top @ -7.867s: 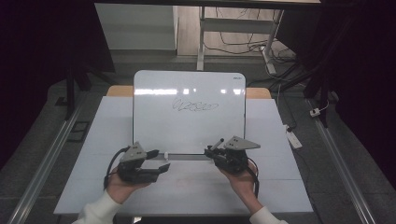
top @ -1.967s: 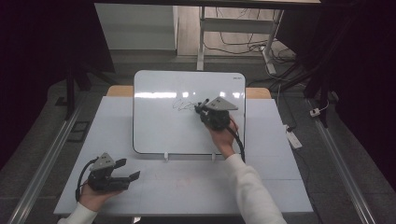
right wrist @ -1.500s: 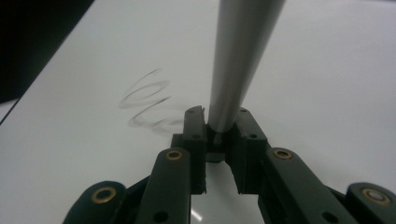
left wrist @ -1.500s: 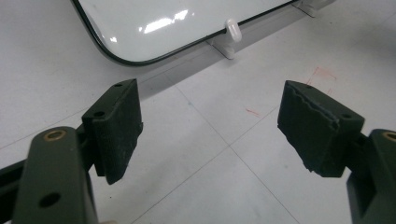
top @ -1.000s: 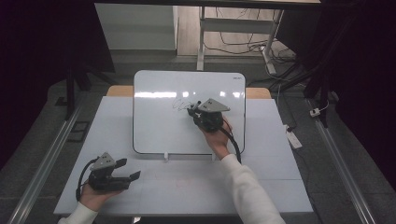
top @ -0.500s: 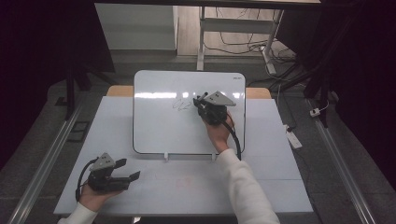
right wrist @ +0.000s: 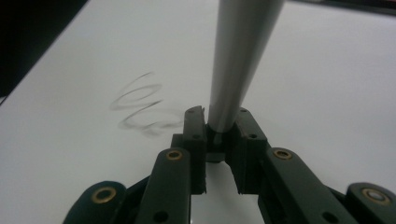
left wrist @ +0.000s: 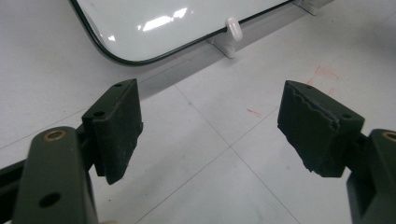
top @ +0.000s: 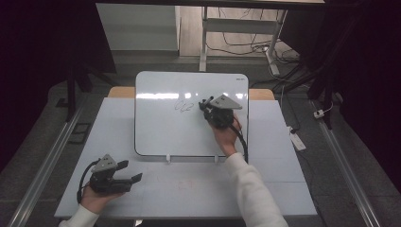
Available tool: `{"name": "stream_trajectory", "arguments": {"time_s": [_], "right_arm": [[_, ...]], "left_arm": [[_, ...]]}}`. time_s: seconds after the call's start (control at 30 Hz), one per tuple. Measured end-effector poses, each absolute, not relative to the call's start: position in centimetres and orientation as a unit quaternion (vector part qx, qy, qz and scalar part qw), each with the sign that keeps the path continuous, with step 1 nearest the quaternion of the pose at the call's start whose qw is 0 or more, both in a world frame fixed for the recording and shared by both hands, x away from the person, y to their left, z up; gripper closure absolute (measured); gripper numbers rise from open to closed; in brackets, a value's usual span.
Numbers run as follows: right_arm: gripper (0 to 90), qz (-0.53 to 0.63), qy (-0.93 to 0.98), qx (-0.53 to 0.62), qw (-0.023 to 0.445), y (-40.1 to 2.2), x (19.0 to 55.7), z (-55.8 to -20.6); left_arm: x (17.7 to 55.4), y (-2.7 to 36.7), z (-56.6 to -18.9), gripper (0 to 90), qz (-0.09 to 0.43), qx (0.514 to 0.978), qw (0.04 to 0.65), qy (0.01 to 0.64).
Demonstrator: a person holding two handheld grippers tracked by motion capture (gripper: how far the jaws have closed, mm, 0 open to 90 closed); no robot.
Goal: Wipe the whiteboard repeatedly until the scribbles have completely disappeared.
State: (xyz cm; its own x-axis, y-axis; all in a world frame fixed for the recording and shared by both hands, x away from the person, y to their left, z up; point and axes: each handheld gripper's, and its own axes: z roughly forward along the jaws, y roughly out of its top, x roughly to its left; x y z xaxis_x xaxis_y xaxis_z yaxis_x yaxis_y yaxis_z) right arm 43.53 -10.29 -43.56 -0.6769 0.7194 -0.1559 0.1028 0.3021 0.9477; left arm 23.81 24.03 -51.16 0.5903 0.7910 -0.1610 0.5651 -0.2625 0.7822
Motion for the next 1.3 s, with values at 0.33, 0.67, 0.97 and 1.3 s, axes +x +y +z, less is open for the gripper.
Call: {"name": "stream_trajectory", "arguments": {"time_s": [0.33, 0.67, 0.97, 1.3], "right_arm": [[77.2, 0.529, 0.74, 0.29, 0.298, -10.7, 43.5, -43.6], [77.2, 0.528, 0.735, 0.299, 0.304, -11.6, 43.0, -44.0], [77.2, 0.532, 0.754, 0.267, 0.278, -8.7, 42.8, -44.4], [77.2, 0.529, 0.762, 0.253, 0.275, -6.0, 43.1, -44.2]], "left_arm": [[23.8, 24.2, -51.2, 22.4, 0.132, 0.782, 0.426, 0.435], [23.8, 24.0, -51.2, 22.4, 0.133, 0.783, 0.426, 0.433], [23.8, 24.0, -51.1, 22.4, 0.133, 0.784, 0.426, 0.431], [23.7, 24.4, -51.1, 22.4, 0.134, 0.781, 0.43, 0.432]]}}
